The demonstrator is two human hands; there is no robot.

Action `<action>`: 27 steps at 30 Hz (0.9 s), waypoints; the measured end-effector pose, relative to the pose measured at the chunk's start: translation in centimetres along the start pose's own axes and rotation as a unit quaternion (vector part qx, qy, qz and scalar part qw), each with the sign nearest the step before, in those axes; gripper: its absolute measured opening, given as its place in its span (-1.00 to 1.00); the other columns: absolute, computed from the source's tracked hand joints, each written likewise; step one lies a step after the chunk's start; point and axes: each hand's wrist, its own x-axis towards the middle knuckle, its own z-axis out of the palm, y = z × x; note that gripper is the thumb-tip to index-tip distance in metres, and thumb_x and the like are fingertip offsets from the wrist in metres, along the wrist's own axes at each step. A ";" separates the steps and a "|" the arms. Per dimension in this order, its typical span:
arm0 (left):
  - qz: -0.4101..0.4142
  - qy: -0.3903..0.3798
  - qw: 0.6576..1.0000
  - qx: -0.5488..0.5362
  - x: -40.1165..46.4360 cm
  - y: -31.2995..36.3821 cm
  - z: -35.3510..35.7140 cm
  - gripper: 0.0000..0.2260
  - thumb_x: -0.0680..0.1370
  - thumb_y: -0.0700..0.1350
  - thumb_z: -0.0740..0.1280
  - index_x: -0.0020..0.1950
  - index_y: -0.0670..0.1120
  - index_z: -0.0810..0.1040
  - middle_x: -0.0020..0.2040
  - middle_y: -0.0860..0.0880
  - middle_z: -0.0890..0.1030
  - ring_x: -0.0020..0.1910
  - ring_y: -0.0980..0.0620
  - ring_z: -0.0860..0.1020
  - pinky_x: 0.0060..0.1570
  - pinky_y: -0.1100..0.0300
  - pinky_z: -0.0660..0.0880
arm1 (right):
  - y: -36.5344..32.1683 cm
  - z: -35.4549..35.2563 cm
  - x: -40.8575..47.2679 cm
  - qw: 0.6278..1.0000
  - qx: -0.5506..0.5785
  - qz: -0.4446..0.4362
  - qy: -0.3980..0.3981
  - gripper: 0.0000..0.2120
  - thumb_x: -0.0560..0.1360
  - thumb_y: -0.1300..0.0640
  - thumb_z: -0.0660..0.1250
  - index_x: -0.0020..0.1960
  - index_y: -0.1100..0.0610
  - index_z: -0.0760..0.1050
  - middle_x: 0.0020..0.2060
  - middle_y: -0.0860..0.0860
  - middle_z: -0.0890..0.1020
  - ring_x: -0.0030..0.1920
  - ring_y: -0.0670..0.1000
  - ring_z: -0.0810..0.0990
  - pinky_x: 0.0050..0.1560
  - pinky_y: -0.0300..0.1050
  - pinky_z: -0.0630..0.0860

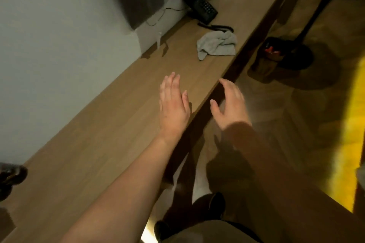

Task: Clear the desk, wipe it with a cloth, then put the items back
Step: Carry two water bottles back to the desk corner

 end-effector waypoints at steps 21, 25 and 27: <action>0.228 -0.095 0.969 -0.009 15.8 20.5 25.1 -0.61 0.69 -0.06 0.22 0.50 -0.15 0.37 0.49 -0.14 0.39 0.52 -0.12 0.30 0.47 -0.15 0.30 | 23.7 -15.7 14.1 0.977 -0.076 0.114 0.160 -0.46 0.57 0.03 0.30 0.50 0.06 0.23 0.47 0.03 0.33 0.48 0.03 0.27 0.42 -0.03 0.26; 0.227 -0.110 0.968 -0.004 21.4 22.6 30.5 -0.61 0.69 -0.03 0.18 0.50 -0.12 0.35 0.50 -0.12 0.38 0.52 -0.11 0.29 0.47 -0.16 0.30 | 26.8 -17.8 20.9 0.972 -0.103 0.145 0.152 -0.45 0.58 0.00 0.29 0.51 0.05 0.23 0.48 0.02 0.32 0.50 0.05 0.26 0.47 0.08 0.29; 0.226 -0.124 0.966 -0.001 24.2 23.5 32.7 -0.60 0.70 -0.02 0.15 0.51 -0.13 0.34 0.50 -0.13 0.37 0.52 -0.13 0.29 0.46 -0.18 0.31 | 28.0 -18.9 24.2 0.971 -0.118 0.153 0.141 -0.45 0.58 0.00 0.29 0.51 0.05 0.24 0.48 0.03 0.34 0.49 0.05 0.28 0.46 0.10 0.31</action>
